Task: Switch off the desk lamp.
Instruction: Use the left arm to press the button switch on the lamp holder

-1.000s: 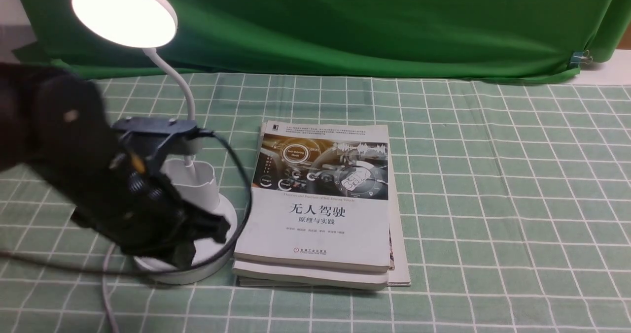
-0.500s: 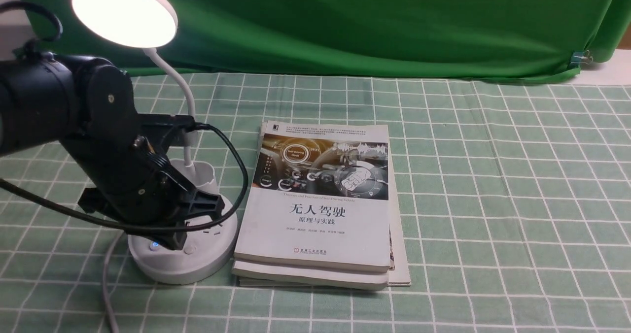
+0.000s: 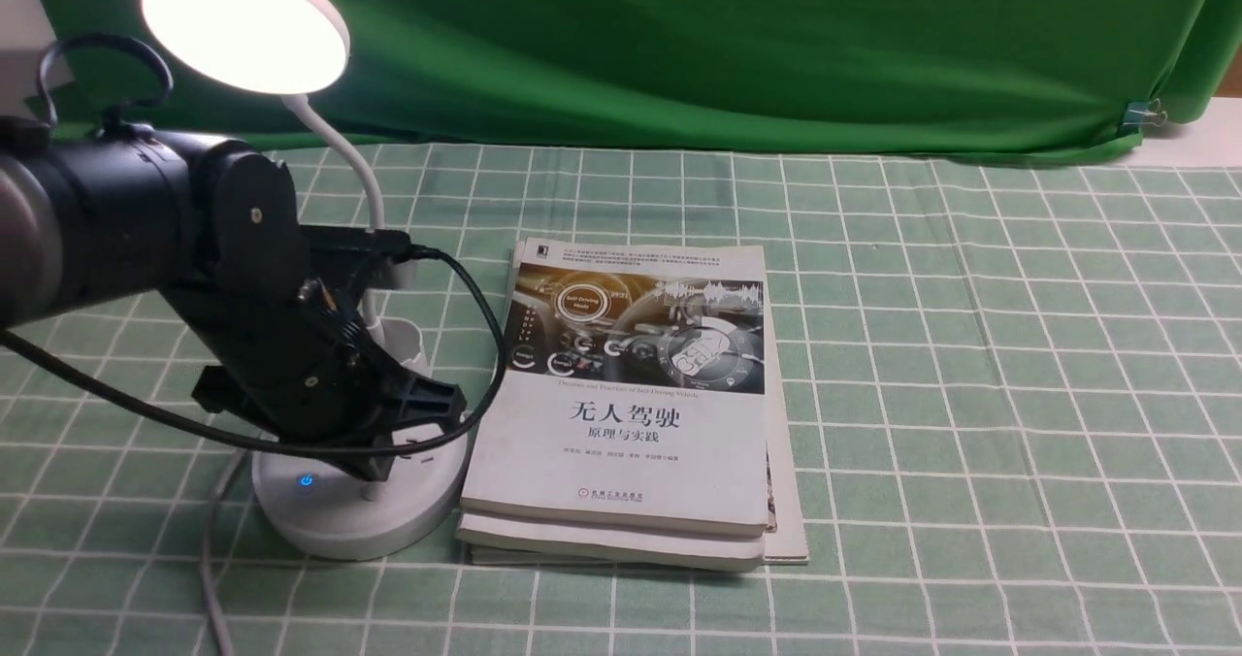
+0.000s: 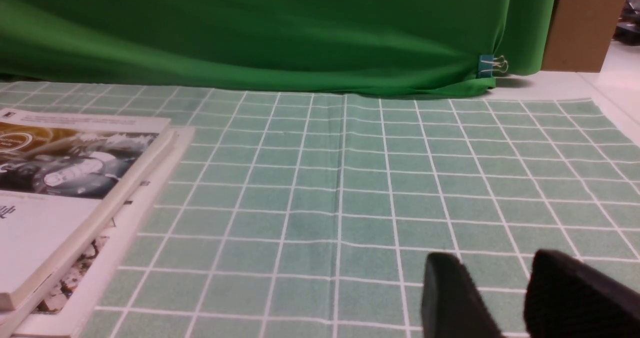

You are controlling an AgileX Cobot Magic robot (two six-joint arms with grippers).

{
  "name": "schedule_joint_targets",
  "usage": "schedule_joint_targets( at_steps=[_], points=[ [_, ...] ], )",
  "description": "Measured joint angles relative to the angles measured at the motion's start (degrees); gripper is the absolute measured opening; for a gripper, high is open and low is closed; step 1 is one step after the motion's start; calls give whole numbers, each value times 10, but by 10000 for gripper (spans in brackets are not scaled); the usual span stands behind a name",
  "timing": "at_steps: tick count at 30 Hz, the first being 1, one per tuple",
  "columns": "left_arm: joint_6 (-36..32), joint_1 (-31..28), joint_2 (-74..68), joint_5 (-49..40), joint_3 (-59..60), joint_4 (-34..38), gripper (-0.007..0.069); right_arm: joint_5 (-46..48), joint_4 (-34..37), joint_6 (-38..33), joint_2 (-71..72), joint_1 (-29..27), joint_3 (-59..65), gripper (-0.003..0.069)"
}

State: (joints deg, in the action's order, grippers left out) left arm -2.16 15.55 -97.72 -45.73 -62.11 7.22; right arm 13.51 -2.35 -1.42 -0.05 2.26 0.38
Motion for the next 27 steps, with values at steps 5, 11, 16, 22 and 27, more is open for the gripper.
schedule_joint_targets(
  at_steps=[5, 11, 16, 22, 27],
  points=[
    [2, 0, -19, 0, 0, -11, 0, 0, 0, 0, 0, 0, 0, 242],
    [2, 0, -34, 5, -9, -11, 0, 0, 0, 0, 0, 0, 0, 242],
    [2, 0, -35, 3, -12, -11, 0, 0, 0, 0, 0, 0, 0, 242],
    [2, 0, -9, -3, -5, -12, 0, 0, 0, 0, 0, 0, 0, 242],
    [1, 0, 35, -5, -4, -12, 0, 0, 0, 0, 0, 0, 0, 242]
  ],
)
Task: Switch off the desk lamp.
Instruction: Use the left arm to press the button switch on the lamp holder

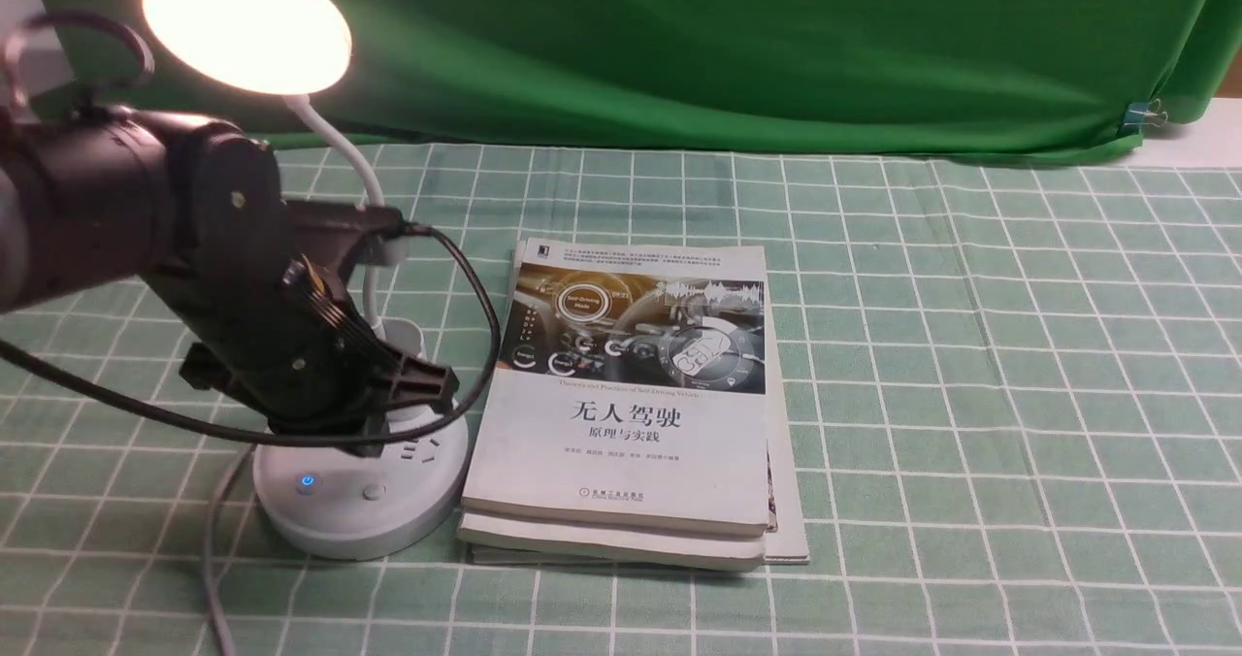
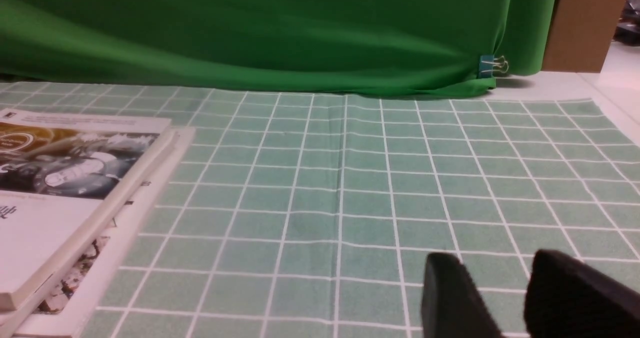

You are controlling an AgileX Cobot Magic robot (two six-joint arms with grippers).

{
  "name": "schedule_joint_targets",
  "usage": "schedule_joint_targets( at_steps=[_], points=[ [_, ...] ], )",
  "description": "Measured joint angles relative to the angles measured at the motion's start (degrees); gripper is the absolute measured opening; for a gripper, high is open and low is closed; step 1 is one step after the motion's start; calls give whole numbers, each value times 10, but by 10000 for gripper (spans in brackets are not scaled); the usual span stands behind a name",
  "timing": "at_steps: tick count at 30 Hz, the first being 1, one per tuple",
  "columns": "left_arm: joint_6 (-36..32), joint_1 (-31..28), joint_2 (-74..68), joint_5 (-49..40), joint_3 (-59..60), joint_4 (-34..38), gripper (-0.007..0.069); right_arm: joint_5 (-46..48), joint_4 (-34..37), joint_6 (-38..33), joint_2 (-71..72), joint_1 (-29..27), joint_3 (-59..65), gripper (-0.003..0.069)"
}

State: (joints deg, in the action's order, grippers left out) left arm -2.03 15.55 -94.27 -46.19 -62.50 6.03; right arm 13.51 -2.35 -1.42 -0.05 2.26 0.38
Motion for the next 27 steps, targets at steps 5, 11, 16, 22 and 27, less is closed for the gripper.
schedule_joint_targets(
  at_steps=[5, 11, 16, 22, 27],
  points=[
    [0, 0, -4, -5, 4, 0, 0, 0, 0, 0, 0, 0, 0, 242],
    [0, 0, -42, -8, 9, 0, 0, 0, 0, 0, 0, 0, 0, 242],
    [-2, 0, -58, -8, 5, 0, 0, 0, 0, 0, 0, 0, 0, 242],
    [-6, 0, -51, -5, 6, -2, 0, 0, 0, 0, 0, 0, 0, 242],
    [-7, 0, -11, -2, 7, -2, 0, 0, 0, 0, 0, 0, 0, 242]
  ],
)
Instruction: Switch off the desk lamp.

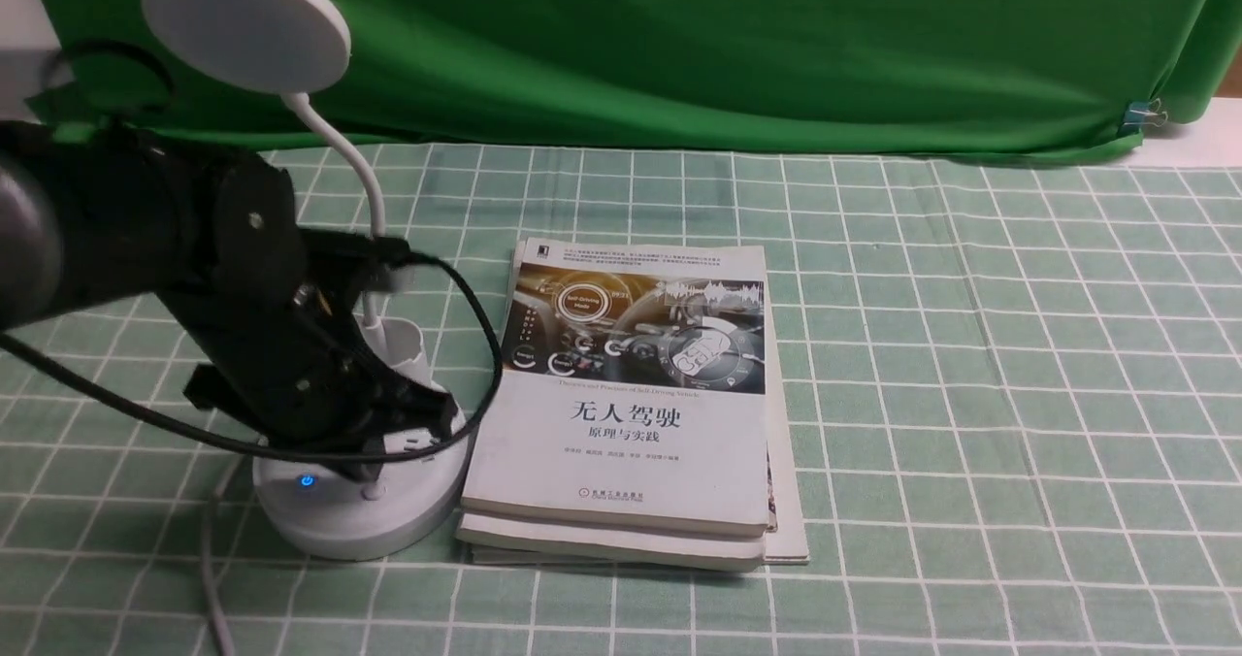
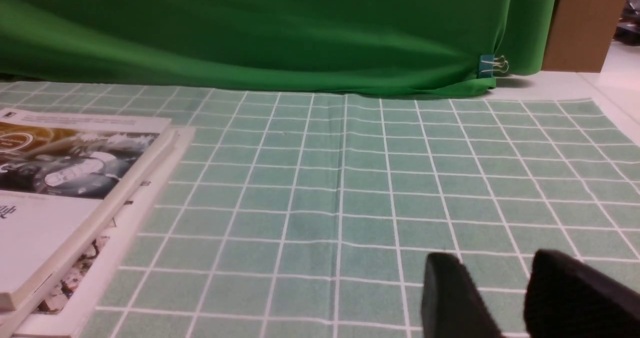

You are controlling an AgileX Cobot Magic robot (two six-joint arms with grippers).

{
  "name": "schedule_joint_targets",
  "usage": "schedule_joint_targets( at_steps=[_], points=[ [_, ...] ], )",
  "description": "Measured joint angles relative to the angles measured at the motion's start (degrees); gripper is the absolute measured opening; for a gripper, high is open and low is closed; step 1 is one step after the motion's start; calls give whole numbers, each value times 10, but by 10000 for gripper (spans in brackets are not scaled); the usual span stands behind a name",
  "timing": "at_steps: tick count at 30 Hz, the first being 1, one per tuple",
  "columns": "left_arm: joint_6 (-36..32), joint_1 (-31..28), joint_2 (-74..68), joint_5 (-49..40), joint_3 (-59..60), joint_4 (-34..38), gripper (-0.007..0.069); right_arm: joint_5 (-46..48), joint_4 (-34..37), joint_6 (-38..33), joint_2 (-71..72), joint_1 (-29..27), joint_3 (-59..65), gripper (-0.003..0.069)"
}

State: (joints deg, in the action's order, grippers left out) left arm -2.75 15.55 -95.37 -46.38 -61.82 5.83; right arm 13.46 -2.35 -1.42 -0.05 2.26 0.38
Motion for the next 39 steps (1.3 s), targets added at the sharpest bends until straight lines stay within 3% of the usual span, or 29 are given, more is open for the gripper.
schedule_joint_targets(
  at_steps=[26, 34, 39],
  points=[
    [-12, 0, 6, -12, 5, 10, 0, 0, 0, 0, 0, 0, 0, 242],
    [-13, 0, 178, 45, 104, 19, 0, 0, 0, 0, 0, 0, 0, 242],
    [-60, 0, 349, 124, 221, 87, 0, 0, 0, 0, 0, 0, 0, 242]
  ],
)
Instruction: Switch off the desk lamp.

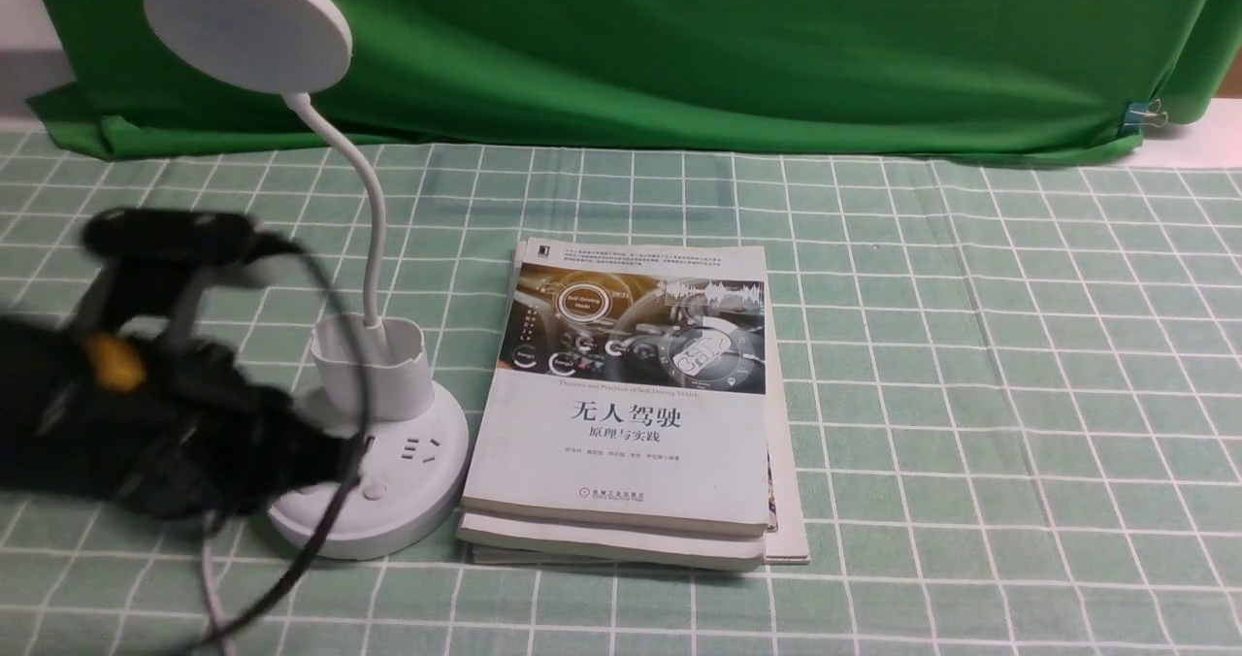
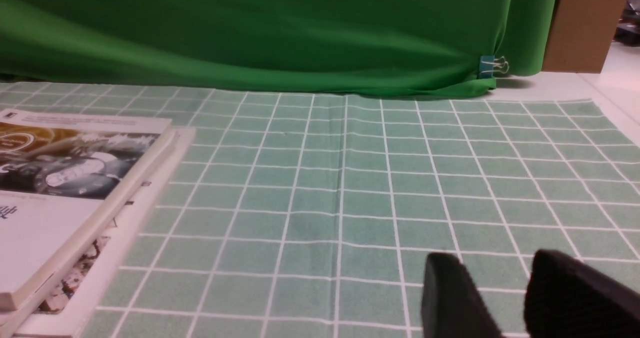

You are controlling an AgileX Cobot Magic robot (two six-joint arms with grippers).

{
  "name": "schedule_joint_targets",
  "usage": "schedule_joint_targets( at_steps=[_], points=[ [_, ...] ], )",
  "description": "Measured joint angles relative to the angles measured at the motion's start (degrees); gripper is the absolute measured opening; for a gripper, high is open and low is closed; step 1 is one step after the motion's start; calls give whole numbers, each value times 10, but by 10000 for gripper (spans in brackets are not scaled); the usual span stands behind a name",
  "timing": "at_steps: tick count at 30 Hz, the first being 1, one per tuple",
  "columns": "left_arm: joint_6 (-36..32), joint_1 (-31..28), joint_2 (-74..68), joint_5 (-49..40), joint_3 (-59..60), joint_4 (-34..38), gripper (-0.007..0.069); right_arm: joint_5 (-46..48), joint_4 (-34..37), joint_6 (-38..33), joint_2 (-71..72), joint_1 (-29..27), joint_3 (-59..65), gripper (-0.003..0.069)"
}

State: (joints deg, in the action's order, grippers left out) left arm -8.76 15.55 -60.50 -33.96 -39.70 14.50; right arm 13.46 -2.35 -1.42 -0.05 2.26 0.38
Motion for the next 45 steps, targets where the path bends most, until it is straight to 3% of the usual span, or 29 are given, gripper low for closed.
schedule_joint_targets(
  at_steps=[7, 15, 39, 45],
  points=[
    [-16, 0, 239, 129, 150, 53, 0, 0, 0, 0, 0, 0, 0, 242],
    [-16, 0, 416, 169, 242, 53, 0, 0, 0, 0, 0, 0, 0, 242],
    [-21, -2, 446, 172, 256, 36, 0, 0, 0, 0, 0, 0, 0, 242],
    [-15, -77, 509, 204, 318, -22, 0, 0, 0, 0, 0, 0, 0, 242]
  ],
)
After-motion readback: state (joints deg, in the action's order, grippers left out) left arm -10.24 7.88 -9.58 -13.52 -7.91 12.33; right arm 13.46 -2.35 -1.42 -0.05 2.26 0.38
